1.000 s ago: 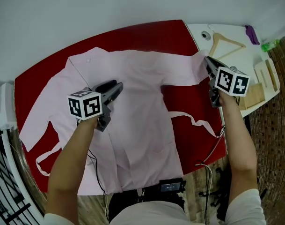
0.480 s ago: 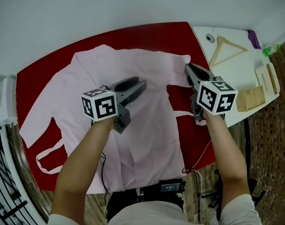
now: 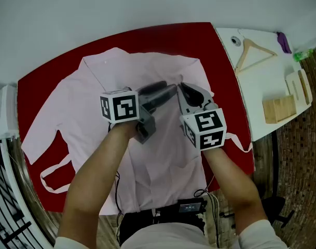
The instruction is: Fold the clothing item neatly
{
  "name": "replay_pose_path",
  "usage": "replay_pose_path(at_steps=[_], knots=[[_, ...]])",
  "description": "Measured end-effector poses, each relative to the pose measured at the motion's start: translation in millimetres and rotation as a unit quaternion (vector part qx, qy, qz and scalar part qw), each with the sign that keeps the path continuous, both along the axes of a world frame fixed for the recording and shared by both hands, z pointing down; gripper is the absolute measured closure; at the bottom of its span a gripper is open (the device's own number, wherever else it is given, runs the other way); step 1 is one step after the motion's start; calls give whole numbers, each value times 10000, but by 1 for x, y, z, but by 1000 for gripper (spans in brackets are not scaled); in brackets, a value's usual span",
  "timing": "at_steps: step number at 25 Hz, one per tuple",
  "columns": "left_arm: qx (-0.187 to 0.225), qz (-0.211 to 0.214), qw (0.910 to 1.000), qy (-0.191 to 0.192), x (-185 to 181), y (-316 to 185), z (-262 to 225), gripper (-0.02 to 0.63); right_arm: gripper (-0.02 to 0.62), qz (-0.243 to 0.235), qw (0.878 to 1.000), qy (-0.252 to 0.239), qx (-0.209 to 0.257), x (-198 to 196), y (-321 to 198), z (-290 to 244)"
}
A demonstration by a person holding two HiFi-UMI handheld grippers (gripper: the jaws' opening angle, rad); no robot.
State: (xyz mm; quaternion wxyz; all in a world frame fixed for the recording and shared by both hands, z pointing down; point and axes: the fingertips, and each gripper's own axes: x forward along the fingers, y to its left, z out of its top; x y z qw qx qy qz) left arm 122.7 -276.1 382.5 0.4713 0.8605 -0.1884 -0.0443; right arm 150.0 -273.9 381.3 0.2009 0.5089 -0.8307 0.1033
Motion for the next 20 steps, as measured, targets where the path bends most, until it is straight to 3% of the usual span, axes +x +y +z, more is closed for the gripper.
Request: replay_pose_path(at_steps=[7, 15, 16, 19, 20], knots=[[-421, 0, 9991, 80, 2, -10, 21, 399, 563, -376, 9944, 950, 289, -23, 7, 22], [-673, 71, 9974, 258, 3, -11, 33, 402, 563, -1166, 9634, 2229, 924, -52, 28, 41], [-696, 66, 9973, 243, 3, -10, 35, 417, 561, -1328, 9592, 2292, 986, -57, 33, 43], [-717, 23, 9973, 129, 0, -10, 42, 565, 525, -1736, 9495, 2355, 1131, -68, 51, 44], [-726, 20, 9973, 99, -1, -10, 43, 578, 511, -1810, 9480, 2348, 1162, -67, 56, 44]])
